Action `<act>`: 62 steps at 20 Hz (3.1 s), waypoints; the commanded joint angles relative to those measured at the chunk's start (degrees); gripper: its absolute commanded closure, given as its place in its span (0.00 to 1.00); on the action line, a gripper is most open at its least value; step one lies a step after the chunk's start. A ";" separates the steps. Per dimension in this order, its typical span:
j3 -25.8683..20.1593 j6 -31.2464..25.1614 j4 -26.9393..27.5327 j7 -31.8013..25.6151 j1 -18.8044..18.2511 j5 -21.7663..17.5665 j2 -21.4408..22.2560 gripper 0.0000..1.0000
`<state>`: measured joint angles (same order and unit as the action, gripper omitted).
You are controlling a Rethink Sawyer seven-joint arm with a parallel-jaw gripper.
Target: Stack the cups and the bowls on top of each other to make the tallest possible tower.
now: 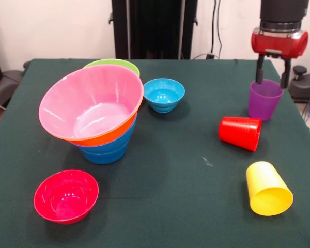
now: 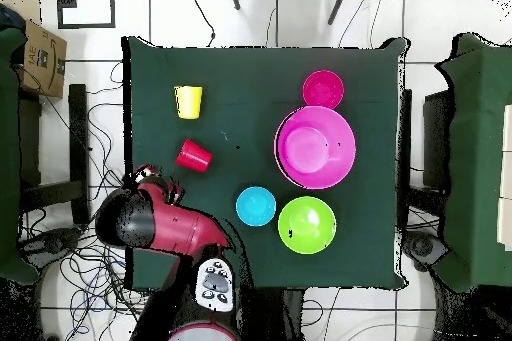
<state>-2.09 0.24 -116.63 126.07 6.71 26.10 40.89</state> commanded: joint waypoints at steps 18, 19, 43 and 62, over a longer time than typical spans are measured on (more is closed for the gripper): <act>-5.21 0.01 -0.71 5.72 -3.38 -5.45 -8.68 0.00; -5.76 1.00 -0.59 6.16 -3.85 -5.75 -9.19 0.00; -4.52 -1.46 4.70 4.39 -1.83 -6.90 -15.34 0.00; -2.35 -2.87 2.83 6.95 -0.57 -5.88 -10.88 1.00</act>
<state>-1.44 2.86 -114.27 126.07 7.36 20.54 28.71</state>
